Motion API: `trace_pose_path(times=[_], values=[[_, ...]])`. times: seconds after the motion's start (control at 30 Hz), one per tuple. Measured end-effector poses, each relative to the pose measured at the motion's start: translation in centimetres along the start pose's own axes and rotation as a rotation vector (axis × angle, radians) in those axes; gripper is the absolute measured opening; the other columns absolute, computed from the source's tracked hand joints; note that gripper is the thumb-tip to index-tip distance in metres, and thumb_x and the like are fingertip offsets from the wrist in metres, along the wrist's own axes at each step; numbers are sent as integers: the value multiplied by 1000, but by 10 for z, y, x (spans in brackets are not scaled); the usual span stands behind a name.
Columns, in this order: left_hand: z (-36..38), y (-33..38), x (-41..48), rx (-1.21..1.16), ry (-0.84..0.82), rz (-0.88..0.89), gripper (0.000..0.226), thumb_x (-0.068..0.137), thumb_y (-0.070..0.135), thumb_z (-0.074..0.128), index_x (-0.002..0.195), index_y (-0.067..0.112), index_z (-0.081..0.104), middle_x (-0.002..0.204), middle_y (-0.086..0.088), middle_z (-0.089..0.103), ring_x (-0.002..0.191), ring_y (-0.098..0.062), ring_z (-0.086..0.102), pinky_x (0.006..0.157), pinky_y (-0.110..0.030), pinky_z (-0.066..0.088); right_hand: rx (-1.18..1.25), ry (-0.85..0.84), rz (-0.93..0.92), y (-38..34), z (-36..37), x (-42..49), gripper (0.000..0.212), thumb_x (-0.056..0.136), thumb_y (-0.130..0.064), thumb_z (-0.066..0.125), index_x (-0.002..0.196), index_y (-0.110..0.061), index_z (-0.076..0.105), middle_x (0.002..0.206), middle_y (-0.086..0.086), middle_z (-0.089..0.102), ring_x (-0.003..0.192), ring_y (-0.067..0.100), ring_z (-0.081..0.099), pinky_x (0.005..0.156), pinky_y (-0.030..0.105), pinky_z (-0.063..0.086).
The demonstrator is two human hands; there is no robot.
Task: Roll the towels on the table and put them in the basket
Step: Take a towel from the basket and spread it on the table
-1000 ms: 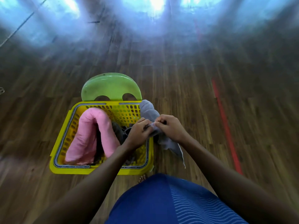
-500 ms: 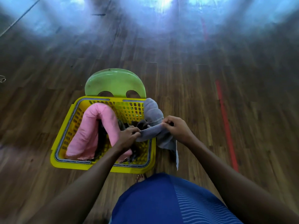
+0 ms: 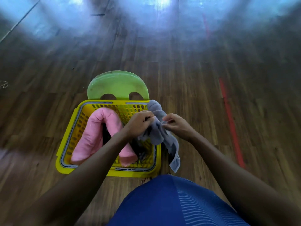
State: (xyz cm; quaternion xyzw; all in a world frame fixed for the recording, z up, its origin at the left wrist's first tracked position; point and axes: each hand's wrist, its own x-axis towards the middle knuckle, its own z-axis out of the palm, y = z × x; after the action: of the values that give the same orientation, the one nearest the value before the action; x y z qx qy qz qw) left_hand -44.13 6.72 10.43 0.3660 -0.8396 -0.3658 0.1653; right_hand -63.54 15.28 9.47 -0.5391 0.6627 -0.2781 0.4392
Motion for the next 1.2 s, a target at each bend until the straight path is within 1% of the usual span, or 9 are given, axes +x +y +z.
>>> trace_pose_path(times=[0.1,0.23,0.3,0.47,0.57,0.73,0.93,1.13,1.2], values=[[-4,4,7,1,9,16,21,91,8,54,71,5,56,67,-1,55,63,-11,49,59,-24,36,25,42,-72,-18,11,7,2,88,-27,66,87,-27,64,86,-10,61,81,5,57,72,29,48],[-9,4,5,-72,26,-40,28,92,9,57,68,22,51,64,13,48,59,2,45,58,-15,32,98,74,-102,-28,12,10,23,93,-25,60,70,-23,56,70,-6,54,66,5,48,63,29,42],[-8,2,0,-117,-14,-74,29,93,13,58,68,25,50,63,13,48,59,2,43,57,-19,34,168,89,-132,-35,11,9,24,95,-22,58,71,-20,54,70,-3,51,67,7,46,63,28,41],[7,-26,-17,-118,-102,-184,17,96,13,52,80,7,53,78,-4,52,71,-15,47,63,-32,39,249,125,-166,-47,5,9,19,95,-21,57,77,-14,57,76,3,53,72,11,48,68,32,42],[19,-38,-24,-108,-91,-258,22,97,10,49,76,14,48,77,-2,48,70,-14,44,63,-31,37,247,126,-166,-47,3,7,20,95,-21,57,76,-16,56,74,2,51,70,10,46,66,31,41],[14,-35,-17,-188,198,-289,19,97,5,46,82,14,52,75,4,49,70,-9,44,64,-25,35,140,197,-113,-30,-11,3,23,93,-27,57,81,-7,57,77,15,54,71,15,49,66,35,43],[-5,11,1,-275,235,-202,36,100,6,42,72,29,44,71,13,45,65,4,42,66,-25,32,59,265,31,-3,-28,-3,14,95,-24,57,86,-13,59,80,4,59,77,11,54,68,26,43],[-26,66,39,-196,113,-23,21,99,7,43,81,10,53,76,4,52,72,-6,47,67,-19,36,140,39,-29,-22,-32,-1,21,92,-27,64,103,-10,60,101,10,62,90,17,62,78,33,53],[-31,77,48,-187,81,21,19,98,6,44,81,11,53,77,6,55,73,-4,49,68,-15,37,179,56,-94,-38,-33,-1,25,93,-27,62,95,-2,59,93,12,59,83,15,57,75,30,51]])
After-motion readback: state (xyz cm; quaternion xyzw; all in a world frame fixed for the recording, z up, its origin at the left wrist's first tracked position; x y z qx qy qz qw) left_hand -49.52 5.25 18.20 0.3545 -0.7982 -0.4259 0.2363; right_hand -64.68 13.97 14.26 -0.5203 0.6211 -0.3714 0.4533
